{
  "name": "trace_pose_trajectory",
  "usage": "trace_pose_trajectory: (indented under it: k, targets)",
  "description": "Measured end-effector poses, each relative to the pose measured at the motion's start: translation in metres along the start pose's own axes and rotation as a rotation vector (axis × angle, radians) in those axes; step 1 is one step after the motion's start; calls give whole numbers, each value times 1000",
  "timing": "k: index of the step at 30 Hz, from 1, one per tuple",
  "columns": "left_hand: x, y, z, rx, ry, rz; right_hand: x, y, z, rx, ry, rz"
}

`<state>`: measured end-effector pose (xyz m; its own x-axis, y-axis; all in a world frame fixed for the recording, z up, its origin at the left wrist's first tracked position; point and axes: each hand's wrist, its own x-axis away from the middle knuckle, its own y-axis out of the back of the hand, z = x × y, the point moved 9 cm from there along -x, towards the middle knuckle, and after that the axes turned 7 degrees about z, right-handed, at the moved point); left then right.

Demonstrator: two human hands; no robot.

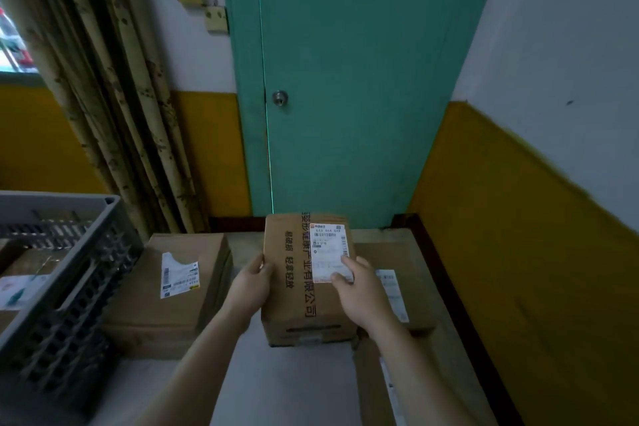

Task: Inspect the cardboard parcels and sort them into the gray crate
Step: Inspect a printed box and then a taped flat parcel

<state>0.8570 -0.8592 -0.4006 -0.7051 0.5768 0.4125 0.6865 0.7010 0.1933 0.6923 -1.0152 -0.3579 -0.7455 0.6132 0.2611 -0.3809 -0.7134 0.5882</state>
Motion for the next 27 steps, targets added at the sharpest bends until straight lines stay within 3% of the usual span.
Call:
trace_pose_trajectory:
  k: [12, 18, 27]
  targets:
    - [-54, -28, 37, -30, 48, 69, -75, -38, -63, 33, -73, 177]
    - [-61, -31, 42, -33, 42, 61, -90, -38, -60, 196, -63, 160]
    - [-62, -34, 36, -73, 17, 116, -90, -30, -53, 180, -65, 80]
